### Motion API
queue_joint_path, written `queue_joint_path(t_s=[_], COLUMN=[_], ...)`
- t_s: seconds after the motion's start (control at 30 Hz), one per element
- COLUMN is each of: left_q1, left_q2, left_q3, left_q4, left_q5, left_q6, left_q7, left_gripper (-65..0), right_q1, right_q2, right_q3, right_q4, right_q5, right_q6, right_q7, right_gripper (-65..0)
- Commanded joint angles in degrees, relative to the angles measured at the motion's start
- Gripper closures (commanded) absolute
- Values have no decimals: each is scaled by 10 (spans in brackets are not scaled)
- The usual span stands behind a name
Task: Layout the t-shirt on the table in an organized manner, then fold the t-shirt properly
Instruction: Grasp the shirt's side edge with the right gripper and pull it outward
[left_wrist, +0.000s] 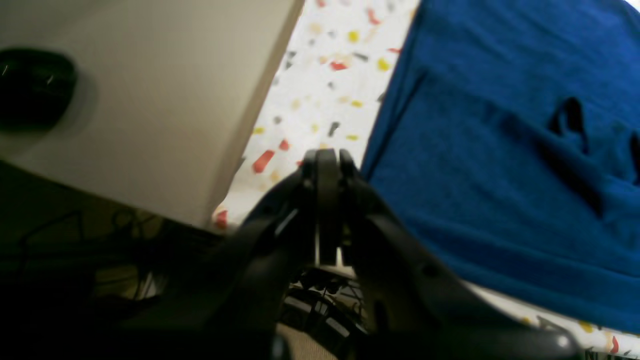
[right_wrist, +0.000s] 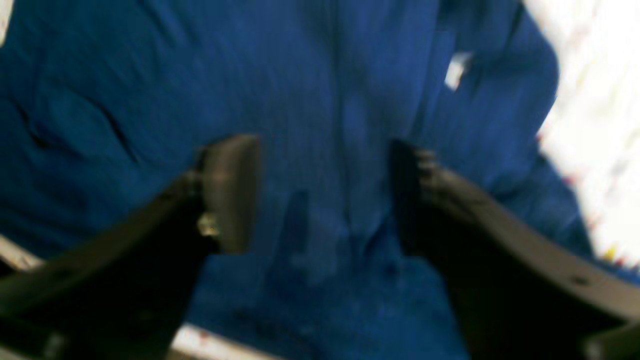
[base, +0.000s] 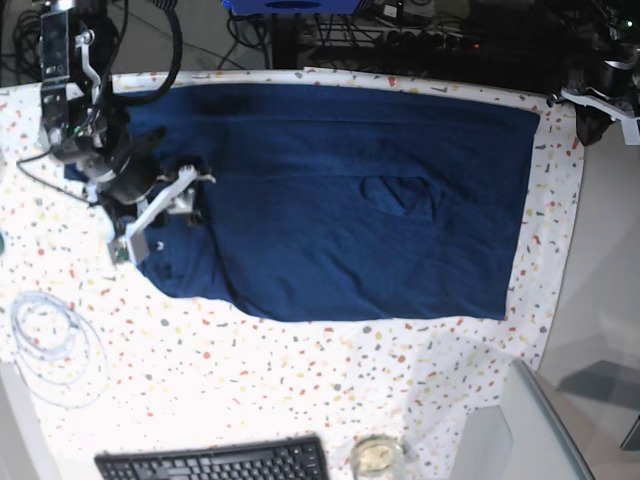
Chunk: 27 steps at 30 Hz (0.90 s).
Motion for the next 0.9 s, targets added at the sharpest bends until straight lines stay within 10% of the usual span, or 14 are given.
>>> queue_joint_path(t_s=[0.0,0.4,0.87], left_q1=[5,8,3], left_q2=[-8,-8,5], left_q3=[-3,-4,-3], left_q4=[10,8,7], left_q5=[-5,-5,-9], left_q6=[-1,-1,-1], left_q7=[-11,-11,-10], left_gripper=[0,0,0], right_q1=[30,258,239], right_q2=[7,52,57], right_q3=[28,73,-5], right_q4=[-1,-362,-296], right_q5=[0,-2,-1], right_q6=[-2,-2,-2], right_q7=[11,13,-23], right_gripper=[-432,-447,-447])
